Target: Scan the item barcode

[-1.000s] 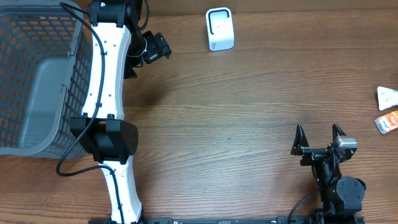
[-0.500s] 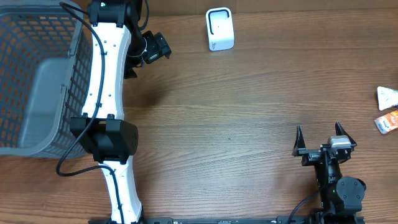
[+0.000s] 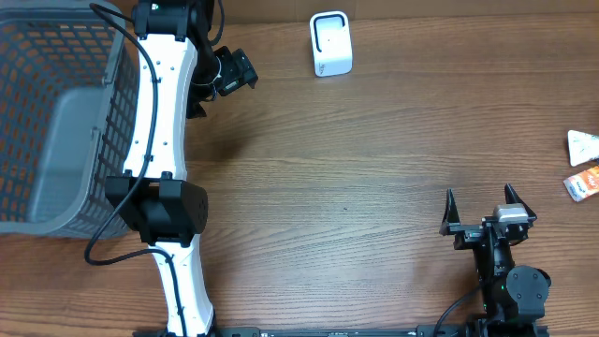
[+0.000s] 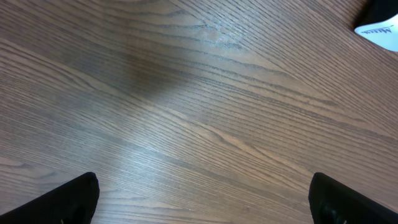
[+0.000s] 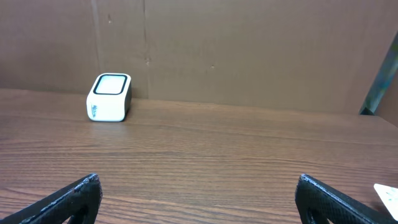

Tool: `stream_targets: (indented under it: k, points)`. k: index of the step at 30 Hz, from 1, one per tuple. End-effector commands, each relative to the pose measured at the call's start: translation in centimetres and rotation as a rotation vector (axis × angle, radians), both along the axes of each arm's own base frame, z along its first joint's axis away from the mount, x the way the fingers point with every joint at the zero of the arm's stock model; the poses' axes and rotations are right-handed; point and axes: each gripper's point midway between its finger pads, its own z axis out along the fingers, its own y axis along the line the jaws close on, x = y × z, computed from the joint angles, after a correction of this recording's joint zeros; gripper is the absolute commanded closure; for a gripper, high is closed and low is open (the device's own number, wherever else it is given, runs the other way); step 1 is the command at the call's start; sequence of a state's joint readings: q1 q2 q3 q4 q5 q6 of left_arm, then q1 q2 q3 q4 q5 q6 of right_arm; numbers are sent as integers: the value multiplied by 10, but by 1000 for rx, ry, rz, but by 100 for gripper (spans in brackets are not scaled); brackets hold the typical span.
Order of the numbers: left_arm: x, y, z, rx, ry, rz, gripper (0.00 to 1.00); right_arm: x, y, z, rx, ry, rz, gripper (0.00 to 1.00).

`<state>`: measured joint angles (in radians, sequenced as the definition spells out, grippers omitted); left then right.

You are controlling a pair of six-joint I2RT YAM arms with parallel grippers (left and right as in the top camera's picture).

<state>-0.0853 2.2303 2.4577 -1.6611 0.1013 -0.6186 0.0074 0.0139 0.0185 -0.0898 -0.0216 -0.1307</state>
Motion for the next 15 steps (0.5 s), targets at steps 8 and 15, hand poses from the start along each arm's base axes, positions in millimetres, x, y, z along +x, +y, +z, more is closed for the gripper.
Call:
stream_targets:
  k: [8, 15]
  points:
    - [0, -1, -3, 2, 8, -16, 0, 0, 1, -1, 3, -6, 3, 0]
    - [-3, -1, -4, 4, 19, -16, 0, 0, 1, -1, 3, -6, 3, 0]
